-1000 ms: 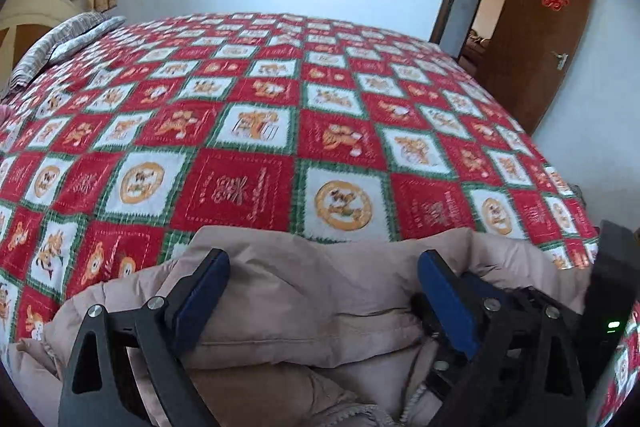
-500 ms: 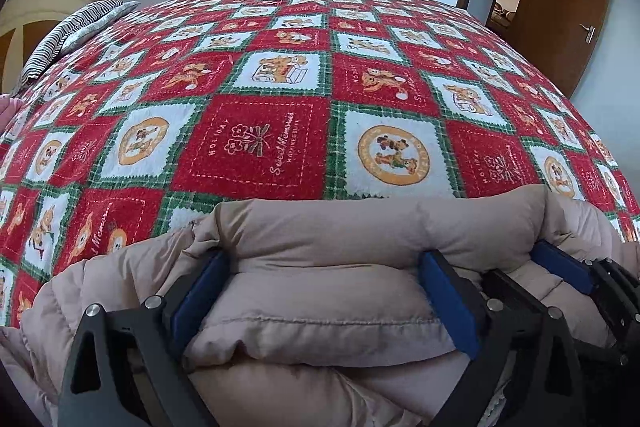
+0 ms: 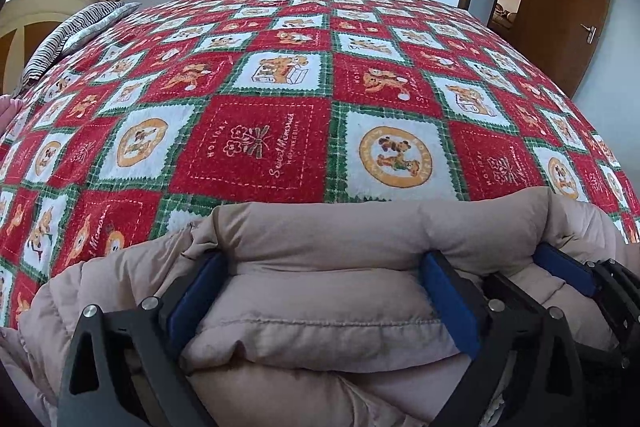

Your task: Fold large clothes

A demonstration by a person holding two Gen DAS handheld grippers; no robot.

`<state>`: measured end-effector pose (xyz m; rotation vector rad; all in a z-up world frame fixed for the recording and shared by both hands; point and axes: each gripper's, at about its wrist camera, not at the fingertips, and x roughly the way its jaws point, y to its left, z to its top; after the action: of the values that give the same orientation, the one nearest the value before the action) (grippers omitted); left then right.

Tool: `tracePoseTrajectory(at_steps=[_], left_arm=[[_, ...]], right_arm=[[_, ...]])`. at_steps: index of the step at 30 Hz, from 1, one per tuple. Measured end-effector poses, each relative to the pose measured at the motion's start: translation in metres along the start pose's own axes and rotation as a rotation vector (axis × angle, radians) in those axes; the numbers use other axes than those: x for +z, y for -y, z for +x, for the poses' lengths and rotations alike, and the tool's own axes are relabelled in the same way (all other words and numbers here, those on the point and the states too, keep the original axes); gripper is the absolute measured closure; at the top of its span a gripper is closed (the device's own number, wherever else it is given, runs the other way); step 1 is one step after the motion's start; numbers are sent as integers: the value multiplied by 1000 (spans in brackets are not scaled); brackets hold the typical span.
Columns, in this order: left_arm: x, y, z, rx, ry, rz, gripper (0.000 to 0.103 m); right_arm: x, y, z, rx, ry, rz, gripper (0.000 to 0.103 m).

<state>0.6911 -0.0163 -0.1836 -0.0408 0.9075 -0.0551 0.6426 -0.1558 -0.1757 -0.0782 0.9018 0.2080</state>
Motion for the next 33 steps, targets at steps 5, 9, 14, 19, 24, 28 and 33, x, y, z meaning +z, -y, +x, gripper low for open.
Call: tracePoseTrajectory(at_steps=[5,9,14,19,24,28,33], left_arm=[[7,-2,-47,-33,30,51,4],[-5,-15,-111,-42,125,92,5],[-65,-39,-169,65,147,188,5],[-162,-79,-205,135,94,223,5],[-242,-111,-230,152,17,174,5],[-287,-123,-248,127,-13,136,5],[-324,-124,-269,78,6,102,5]], right_arm=[[4,4,-29,21,-8,-44,34],[-13,13,-90,-13,99,-79,16],[-68,38,-132,-27,21,-15,16],[-139,65,-172,-75,-21,77,16],[-204,83,-213,-68,-38,174,16],[-243,85,-240,-63,-45,199,16],[-284,76,-264,-77,-52,186,16]])
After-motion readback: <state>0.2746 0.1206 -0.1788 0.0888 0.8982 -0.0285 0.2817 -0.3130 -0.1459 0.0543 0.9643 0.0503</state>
